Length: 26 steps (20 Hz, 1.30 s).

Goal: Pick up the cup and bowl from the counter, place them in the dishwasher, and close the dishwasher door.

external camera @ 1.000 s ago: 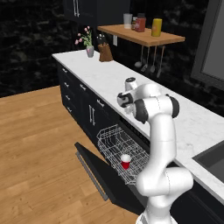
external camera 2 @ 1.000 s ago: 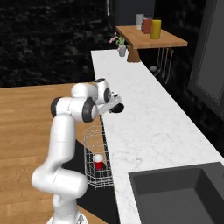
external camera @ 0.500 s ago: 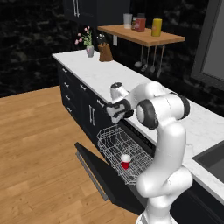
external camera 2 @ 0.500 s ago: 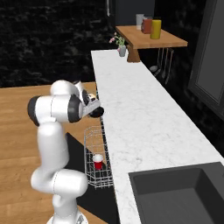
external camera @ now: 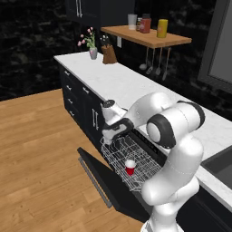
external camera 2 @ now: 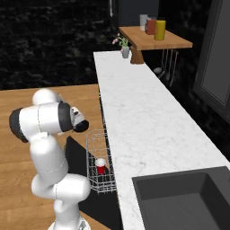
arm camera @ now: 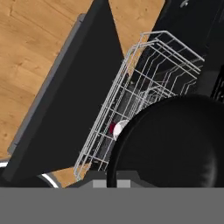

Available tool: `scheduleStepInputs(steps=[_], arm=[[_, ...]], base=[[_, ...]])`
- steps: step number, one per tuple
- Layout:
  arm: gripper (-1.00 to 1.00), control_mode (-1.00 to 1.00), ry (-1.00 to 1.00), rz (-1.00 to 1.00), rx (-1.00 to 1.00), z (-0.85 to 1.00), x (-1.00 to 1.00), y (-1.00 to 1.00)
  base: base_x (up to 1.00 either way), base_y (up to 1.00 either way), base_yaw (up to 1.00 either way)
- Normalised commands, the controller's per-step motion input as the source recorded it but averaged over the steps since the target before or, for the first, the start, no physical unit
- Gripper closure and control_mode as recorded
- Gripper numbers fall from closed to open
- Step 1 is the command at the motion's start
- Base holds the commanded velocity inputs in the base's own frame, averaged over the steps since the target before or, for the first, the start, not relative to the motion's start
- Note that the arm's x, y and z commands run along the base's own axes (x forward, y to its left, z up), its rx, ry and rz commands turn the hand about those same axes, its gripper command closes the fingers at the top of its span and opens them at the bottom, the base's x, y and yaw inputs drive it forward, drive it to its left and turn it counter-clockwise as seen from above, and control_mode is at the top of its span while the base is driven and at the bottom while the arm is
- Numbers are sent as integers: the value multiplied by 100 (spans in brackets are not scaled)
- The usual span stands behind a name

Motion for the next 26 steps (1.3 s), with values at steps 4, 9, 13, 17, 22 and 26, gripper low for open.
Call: scheduleStepInputs(steps=[4, 9, 13, 17, 22, 26], arm=[[100, -100, 11, 0, 0, -48, -35, 80], [100, -100, 7, -2, 0, -51, -21, 33], [100, -100, 0, -14, -10, -56, -26, -57], [100, -100, 0, -18, -15, -73, -30, -41], [100, -100, -5, -24, -30, -63, -26, -22], [100, -100, -14, -22, -31, -6, -15, -29]], base=[[0, 0, 0], [0, 0, 0], [0, 0, 0], [0, 0, 0], [0, 0, 0], [0, 0, 0]])
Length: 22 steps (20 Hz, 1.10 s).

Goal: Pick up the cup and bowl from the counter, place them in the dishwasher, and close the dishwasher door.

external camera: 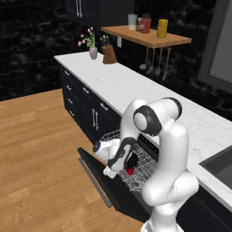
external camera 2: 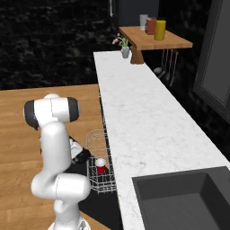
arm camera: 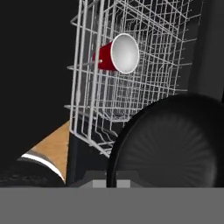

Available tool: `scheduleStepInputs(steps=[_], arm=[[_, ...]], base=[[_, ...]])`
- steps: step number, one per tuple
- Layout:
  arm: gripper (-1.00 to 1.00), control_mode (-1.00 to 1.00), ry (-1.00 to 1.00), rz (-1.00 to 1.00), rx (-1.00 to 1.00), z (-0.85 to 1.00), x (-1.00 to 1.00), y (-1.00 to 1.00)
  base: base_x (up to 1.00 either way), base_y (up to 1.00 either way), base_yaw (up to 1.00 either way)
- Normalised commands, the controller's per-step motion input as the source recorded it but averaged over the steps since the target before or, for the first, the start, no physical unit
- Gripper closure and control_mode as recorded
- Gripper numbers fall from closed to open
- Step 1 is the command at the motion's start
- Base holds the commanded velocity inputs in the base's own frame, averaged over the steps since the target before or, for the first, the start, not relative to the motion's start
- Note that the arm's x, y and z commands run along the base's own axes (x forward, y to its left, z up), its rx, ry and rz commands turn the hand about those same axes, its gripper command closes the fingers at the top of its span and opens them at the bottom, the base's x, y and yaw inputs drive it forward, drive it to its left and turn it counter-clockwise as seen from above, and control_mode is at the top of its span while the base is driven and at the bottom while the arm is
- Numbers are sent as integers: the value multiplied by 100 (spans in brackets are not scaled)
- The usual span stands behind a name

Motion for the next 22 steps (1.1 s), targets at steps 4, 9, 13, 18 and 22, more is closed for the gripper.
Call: scheduleStepInputs(steps=[4, 9, 13, 18, 22], arm=[[100, -100, -19, -24, -27, 0, -5, -30], [100, -100, -8, -17, -10, -2, 0, -43], [100, -100, 0, -10, 0, -32, 21, -48], [100, -100, 0, -7, 0, -36, 14, -35], [100, -100, 0, -3, 0, -64, 1, -19]], base=[[0, 0, 0], [0, 0, 0], [0, 0, 0], [0, 0, 0], [0, 0, 0]])
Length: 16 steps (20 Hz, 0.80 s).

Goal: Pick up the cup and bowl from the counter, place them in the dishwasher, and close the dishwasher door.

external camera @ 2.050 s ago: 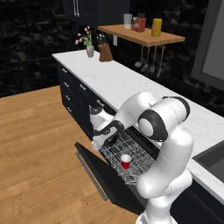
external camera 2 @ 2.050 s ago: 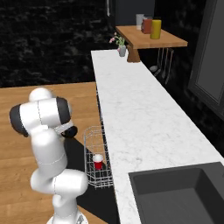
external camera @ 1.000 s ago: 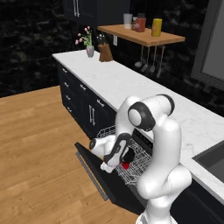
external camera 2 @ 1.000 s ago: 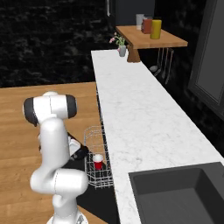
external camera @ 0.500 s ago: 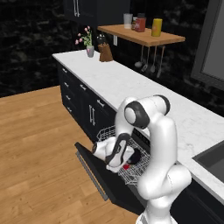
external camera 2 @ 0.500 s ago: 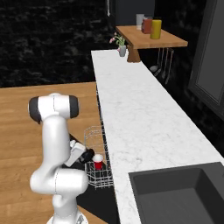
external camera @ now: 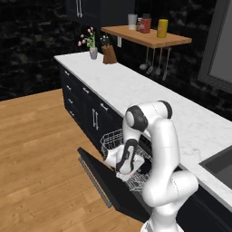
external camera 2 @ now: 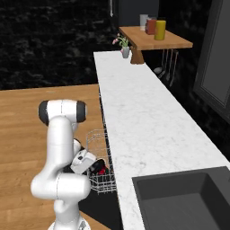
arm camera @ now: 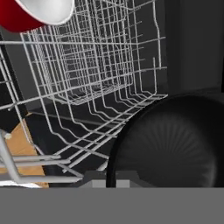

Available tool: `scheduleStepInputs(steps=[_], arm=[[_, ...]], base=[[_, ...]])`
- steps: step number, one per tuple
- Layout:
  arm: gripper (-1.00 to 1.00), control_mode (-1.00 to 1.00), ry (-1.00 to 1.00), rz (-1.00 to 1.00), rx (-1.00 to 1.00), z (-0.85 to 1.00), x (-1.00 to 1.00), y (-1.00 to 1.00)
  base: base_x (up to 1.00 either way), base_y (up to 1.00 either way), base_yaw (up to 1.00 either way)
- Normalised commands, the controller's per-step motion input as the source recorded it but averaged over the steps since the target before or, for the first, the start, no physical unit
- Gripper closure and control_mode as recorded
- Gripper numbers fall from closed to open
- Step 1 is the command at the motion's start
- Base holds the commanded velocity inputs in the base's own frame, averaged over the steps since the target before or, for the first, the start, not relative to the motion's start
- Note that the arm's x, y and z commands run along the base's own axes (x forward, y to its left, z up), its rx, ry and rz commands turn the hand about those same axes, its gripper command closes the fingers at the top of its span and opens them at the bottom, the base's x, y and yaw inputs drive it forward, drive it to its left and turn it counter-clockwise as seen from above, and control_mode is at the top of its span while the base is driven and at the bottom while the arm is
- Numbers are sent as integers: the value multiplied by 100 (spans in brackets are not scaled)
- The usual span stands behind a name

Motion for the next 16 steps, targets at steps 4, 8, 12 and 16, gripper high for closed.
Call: scheduleStepInputs(steps=[4, 8, 12, 16], arm=[[100, -100, 0, 0, 6, -43, 1, -16], [100, -100, 0, 0, 9, -37, 29, -23], [100, -100, 0, 0, 10, -41, 43, -11], [100, -100, 0, 0, 8, -53, 28, 0]], base=[[0, 0, 0], [0, 0, 0], [0, 0, 0], [0, 0, 0]])
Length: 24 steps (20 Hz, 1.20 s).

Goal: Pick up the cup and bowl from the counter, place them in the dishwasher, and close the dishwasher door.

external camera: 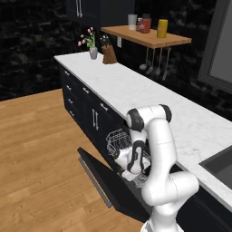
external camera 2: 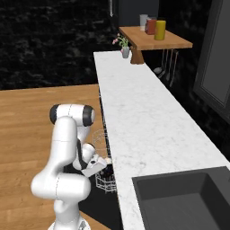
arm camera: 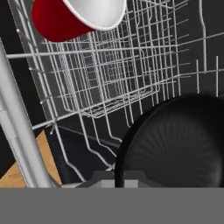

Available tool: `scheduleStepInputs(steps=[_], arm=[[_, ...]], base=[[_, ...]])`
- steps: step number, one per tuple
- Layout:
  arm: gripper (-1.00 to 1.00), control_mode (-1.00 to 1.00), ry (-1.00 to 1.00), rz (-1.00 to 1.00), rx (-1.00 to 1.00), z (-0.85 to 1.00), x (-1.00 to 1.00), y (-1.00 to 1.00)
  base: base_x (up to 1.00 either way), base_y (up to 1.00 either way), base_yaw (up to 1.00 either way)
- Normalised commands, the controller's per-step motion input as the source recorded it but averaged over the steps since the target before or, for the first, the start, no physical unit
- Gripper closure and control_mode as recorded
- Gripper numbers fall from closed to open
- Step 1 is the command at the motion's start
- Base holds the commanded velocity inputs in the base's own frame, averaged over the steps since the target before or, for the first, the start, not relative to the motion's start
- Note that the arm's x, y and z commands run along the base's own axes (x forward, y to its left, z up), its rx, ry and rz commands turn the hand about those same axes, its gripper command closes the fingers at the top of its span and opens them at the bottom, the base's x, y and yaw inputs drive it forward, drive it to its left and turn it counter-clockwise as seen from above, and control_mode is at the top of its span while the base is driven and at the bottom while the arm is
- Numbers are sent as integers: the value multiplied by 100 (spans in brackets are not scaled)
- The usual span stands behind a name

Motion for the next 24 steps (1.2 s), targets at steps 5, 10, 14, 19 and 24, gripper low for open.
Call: scheduleStepInputs(steps=[5, 10, 14, 19, 24], arm=[[-100, -100, 0, 0, 5, -65, 0, 0], [-100, -100, -8, 0, 0, -27, 0, 5], [-100, -100, -17, 0, -2, 33, -7, 37], [-100, -100, -17, 0, -15, 13, -27, 76], [-100, -100, -3, 15, -13, 15, -7, 72]], base=[[0, 0, 0], [0, 0, 0], [0, 0, 0], [0, 0, 0], [0, 0, 0]])
